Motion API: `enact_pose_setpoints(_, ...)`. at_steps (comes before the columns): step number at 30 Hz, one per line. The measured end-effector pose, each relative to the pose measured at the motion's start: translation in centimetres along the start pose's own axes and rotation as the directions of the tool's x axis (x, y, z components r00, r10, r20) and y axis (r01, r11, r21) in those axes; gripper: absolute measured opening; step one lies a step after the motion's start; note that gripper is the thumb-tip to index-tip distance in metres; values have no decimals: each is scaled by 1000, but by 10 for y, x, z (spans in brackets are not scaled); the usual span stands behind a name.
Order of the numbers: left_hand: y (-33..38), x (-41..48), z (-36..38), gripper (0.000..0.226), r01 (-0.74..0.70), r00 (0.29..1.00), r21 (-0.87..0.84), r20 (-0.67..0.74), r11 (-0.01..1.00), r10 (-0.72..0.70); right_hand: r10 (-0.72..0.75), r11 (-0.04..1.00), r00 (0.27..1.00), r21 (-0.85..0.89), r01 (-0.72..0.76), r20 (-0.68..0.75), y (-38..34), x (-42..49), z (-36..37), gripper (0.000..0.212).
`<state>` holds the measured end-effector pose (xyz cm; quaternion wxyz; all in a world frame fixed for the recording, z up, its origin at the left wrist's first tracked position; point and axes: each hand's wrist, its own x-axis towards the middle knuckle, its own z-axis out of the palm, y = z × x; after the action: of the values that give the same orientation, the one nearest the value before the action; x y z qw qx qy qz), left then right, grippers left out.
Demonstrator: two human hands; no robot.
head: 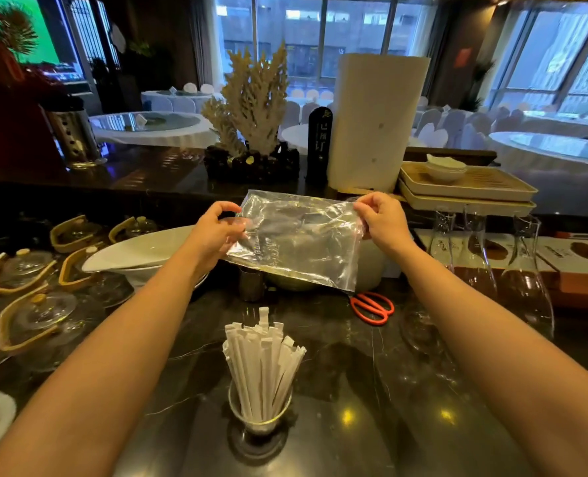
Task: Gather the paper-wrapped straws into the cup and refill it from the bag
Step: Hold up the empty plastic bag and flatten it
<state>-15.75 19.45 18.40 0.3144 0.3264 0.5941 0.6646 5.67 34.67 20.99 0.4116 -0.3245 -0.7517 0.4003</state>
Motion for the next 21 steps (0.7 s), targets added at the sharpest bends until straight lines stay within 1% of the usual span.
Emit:
enact_pose_setpoints(3, -14, 10, -9, 45, 20, 998, 158, 60, 987, -30, 36, 999, 999, 12, -36, -12, 9, 6, 11, 9)
enact_pose_setpoints(5, -24, 14, -14, 51, 54, 995, 222, 68, 974, -71, 69, 997, 997, 33, -70, 21, 16, 8, 20, 17)
enact_pose_setpoints(7, -34, 18, -18, 52, 83, 995, 225, 38, 971, -94, 106, 992, 991, 65, -112, 84, 25, 9, 30, 23)
enact_pose_setpoints(9, -44, 21, -20, 54, 119, 992, 193, 11, 974, -124, 144, 981, 977, 104, -162, 159, 35, 9, 40, 25)
enact_pose_setpoints(11, -56, 24, -24, 56, 163, 986, 174, -15, 971, -163, 197, 960, 946, 147, -240, 256, 48, 6, 51, 22)
enact_pose_setpoints(13, -69, 24, -27, 58, 187, 982, 184, -32, 965, -184, 254, 935, 903, 150, -321, 347, 64, 1, 61, 15)
enact_pose_setpoints(14, -76, 24, -29, 58, 197, 980, 199, -30, 960, -195, 287, 927, 883, 125, -353, 371, 71, -1, 65, 12)
enact_pose_setpoints(15, -83, 24, -30, 59, 205, 979, 230, -27, 951, -204, 312, 924, 873, 92, -370, 375, 78, -4, 70, 14)
enact_pose_setpoints(18, -106, 19, -34, 62, 229, 971, 356, -24, 906, -236, 369, 925, 857, -50, -377, 360, 98, -12, 82, 38)
enact_pose_setpoints(21, -132, 10, -39, 64, 269, 953, 475, -9, 838, -301, 383, 919, 838, -250, -304, 389, 119, -22, 94, 50)
